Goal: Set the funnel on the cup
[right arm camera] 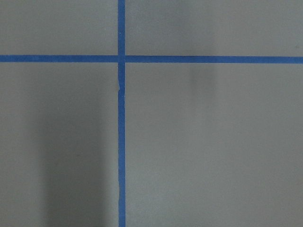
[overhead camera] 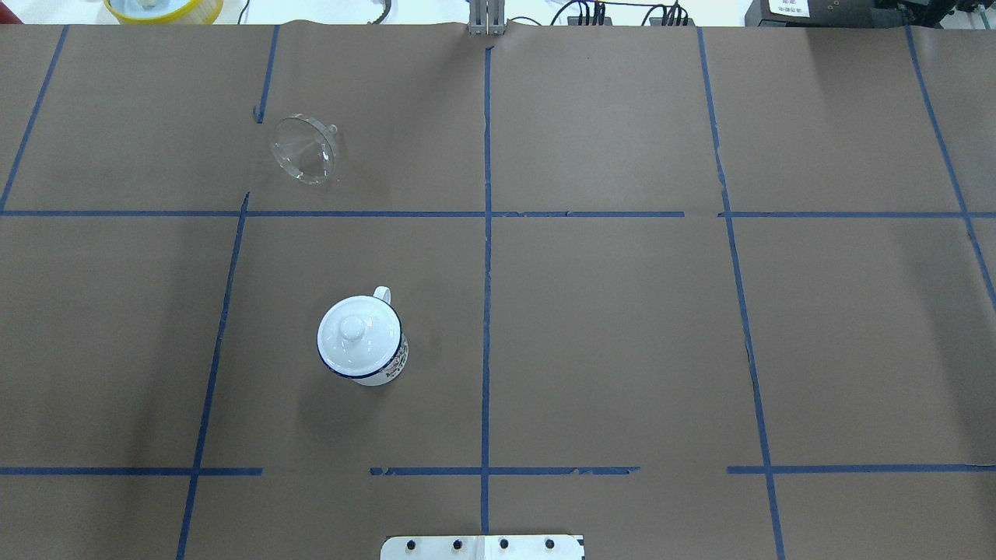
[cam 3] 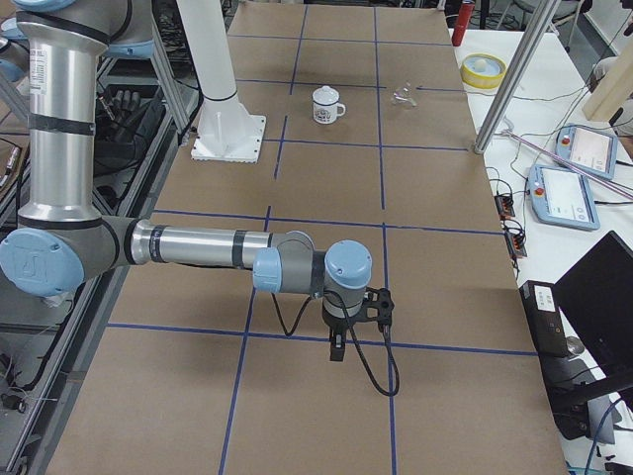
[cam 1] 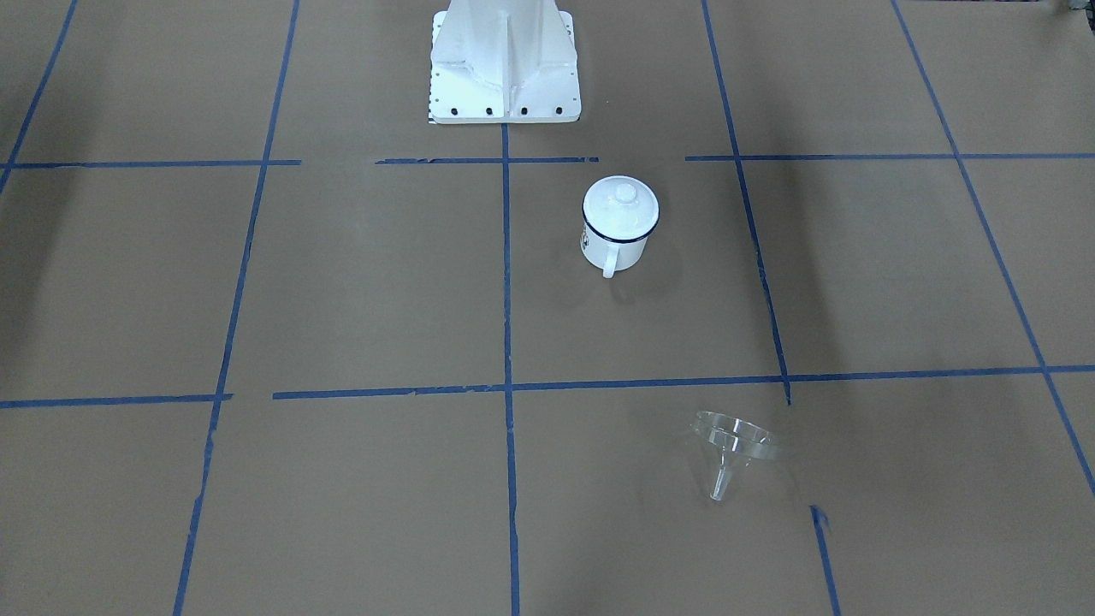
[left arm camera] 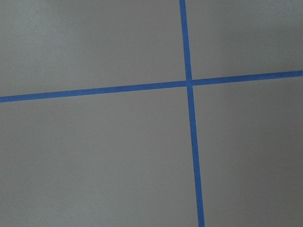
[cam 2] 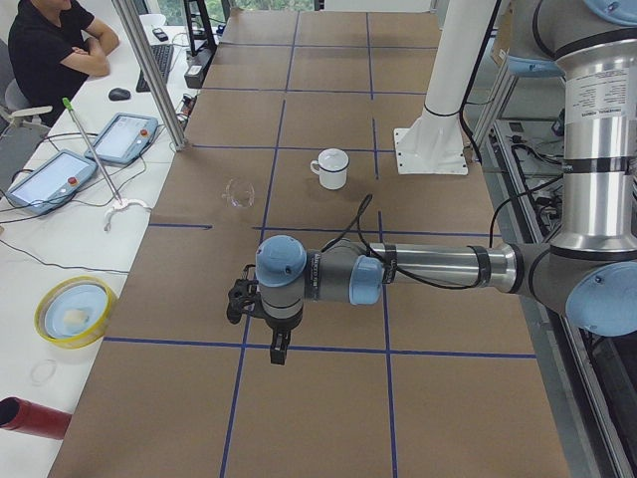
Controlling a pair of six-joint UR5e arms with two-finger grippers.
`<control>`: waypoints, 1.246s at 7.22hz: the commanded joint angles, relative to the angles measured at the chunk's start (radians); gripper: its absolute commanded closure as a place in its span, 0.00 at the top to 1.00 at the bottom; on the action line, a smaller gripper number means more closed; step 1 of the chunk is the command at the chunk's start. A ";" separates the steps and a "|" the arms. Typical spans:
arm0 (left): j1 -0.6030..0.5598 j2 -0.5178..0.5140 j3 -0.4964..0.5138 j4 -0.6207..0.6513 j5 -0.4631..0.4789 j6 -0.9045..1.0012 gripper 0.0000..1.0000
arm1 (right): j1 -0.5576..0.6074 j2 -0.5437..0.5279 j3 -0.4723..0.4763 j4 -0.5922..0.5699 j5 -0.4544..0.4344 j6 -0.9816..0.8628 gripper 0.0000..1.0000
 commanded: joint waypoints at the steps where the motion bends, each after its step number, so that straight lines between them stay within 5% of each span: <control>1: -0.001 0.003 -0.003 0.002 -0.001 0.000 1.00 | 0.000 0.000 0.000 0.000 0.000 0.000 1.00; 9: -0.008 -0.029 -0.062 -0.006 -0.001 -0.011 1.00 | 0.000 0.000 0.000 0.000 0.000 0.000 1.00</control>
